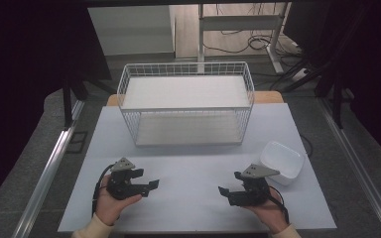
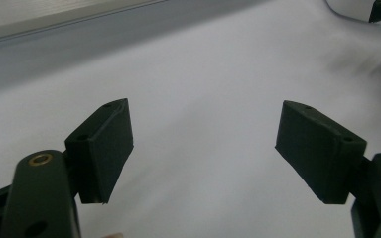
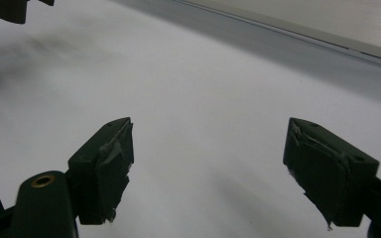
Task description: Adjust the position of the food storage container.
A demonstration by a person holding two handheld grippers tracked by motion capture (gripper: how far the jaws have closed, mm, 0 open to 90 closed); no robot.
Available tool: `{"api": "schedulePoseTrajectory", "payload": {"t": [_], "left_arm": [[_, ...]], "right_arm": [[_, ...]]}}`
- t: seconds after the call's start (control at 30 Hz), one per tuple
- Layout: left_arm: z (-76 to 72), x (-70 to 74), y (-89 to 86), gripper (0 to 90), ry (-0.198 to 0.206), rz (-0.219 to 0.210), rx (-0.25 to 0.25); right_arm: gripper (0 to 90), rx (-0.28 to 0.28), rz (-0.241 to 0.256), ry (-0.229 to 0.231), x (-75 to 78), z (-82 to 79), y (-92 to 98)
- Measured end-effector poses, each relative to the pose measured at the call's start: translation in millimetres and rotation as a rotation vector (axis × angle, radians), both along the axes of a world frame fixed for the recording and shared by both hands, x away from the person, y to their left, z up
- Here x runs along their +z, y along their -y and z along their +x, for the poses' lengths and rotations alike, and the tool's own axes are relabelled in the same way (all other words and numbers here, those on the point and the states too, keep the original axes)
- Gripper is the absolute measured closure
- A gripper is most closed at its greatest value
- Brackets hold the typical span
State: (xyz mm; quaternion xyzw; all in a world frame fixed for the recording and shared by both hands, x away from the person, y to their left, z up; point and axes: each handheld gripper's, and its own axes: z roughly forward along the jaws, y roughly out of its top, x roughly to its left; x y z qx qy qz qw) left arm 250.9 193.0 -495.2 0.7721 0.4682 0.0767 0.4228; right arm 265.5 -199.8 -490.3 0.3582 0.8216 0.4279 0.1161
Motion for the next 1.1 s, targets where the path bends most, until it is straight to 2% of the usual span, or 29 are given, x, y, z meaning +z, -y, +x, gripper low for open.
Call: {"api": "schedulePoseTrajectory", "payload": {"t": [0.1,0.33,0.8,0.97,1.1], "left_arm": [[0.1,0.6,-1.3,22.4,0.0,-0.001,0.001],[0.8,0.7,-2.6,22.5,-0.002,0.001,0.004],[2.0,2.5,-6.5,22.3,-0.002,0.0,0.016],[2.9,3.6,-9.0,22.3,0.003,0.002,0.028],[3.5,5.2,-11.4,22.4,0.003,-0.009,0.042]], "right_arm": [[21.6,-0.012,-0.012,-0.004,1.9,0.3,0.2],[23.4,-0.014,0.003,-0.018,5.3,2.2,1.5],[26.2,-0.033,0.007,-0.014,16.1,7.0,10.0],[27.2,-0.043,0.012,-0.012,24.0,10.1,15.2],[29.0,-0.061,0.011,0.005,39.8,16.0,25.1]]}}
